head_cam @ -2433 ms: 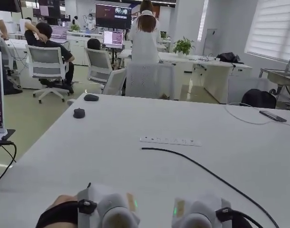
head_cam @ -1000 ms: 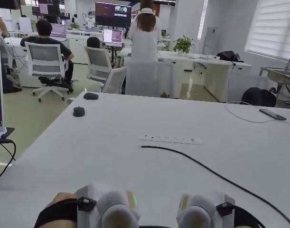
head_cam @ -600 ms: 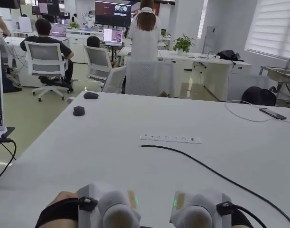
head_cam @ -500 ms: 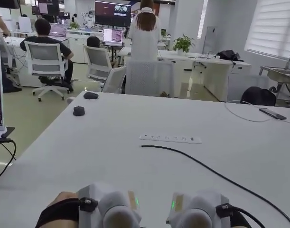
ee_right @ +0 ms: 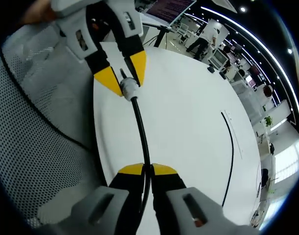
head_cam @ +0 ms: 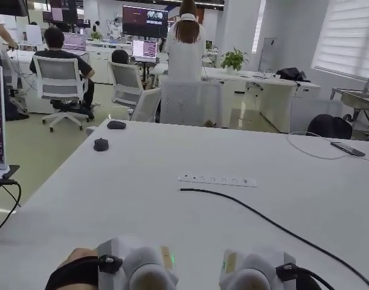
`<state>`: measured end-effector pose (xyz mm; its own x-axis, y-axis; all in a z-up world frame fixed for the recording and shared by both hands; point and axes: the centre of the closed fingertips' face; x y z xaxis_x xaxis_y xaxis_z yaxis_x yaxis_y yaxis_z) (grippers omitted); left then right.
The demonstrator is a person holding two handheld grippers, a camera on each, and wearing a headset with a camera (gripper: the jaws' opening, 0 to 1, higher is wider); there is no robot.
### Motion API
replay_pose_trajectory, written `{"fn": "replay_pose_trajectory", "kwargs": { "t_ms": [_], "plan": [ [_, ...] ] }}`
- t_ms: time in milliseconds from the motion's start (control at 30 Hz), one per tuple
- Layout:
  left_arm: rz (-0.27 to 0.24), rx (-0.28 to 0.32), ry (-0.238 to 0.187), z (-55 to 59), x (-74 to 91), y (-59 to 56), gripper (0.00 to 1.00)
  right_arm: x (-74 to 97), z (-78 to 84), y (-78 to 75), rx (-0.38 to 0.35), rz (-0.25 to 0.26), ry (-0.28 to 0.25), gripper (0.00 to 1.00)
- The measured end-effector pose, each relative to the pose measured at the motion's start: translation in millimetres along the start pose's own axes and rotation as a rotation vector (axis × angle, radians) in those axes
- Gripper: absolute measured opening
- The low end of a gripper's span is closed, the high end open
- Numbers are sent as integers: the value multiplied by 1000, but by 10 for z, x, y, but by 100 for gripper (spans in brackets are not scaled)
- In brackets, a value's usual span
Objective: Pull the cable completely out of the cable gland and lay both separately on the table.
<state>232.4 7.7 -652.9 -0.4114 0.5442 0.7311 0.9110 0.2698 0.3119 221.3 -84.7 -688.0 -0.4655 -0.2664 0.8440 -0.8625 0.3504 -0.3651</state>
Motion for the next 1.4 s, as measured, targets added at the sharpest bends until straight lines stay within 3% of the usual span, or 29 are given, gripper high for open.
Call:
{"fn": "replay_pose_trajectory", "kwargs": {
  "t_ms": [100, 233, 300, 333, 433, 567, 633, 700, 767, 900, 1133, 1300, 1400],
  "plan": [
    [-4, 4, 5, 12, 1, 7, 17, -2, 220, -48, -27, 15, 97, 3],
    [-7, 4, 0, -6, 1, 12, 17, 10, 228, -58, -27, 19, 96, 5],
    [-4, 2, 6, 5, -3, 10, 17, 5, 196, -44, -8, 21, 94, 11],
    [0, 3, 6, 8, -6, 2, 16, 3, 163, -30, -3, 16, 83, 16],
    [24, -19, -8, -29, -15, -63, 16, 0, -118, 62, 40, -20, -40, 20],
    [43, -45, -12, -58, -29, -132, 16, 27, -329, 143, 98, -38, -124, 24],
    [47, -48, -24, -80, -23, -139, 16, 52, -382, 167, 112, -41, -148, 20],
    [44, -47, -27, -84, -19, -129, 17, 84, -434, 161, 137, -36, -179, 6],
    [39, -36, -28, -81, -20, -104, 17, 73, -425, 164, 125, -43, -177, 3],
    [27, -30, -19, -58, -18, -74, 17, 38, -336, 117, 104, -30, -138, 3],
    [1, -10, -11, -30, -5, -8, 17, 4, 66, -29, 30, 18, 34, 3],
    [-6, -5, -11, -28, -2, 5, 17, 10, 171, -41, 36, 20, 83, 3],
    [-7, -4, -9, -27, 1, 8, 16, 14, 120, -38, 28, 21, 63, 11]
  ]
}}
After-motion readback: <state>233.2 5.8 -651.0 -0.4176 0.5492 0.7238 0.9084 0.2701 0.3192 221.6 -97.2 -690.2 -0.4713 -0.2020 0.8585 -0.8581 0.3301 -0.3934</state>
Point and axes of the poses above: the centre of the closed fingertips' face, and the gripper's own axes: x roughly backward along the fingers, y roughly to its left, z roughly out of its underside, and after that the axes turned 6 degrees about x, right-handed
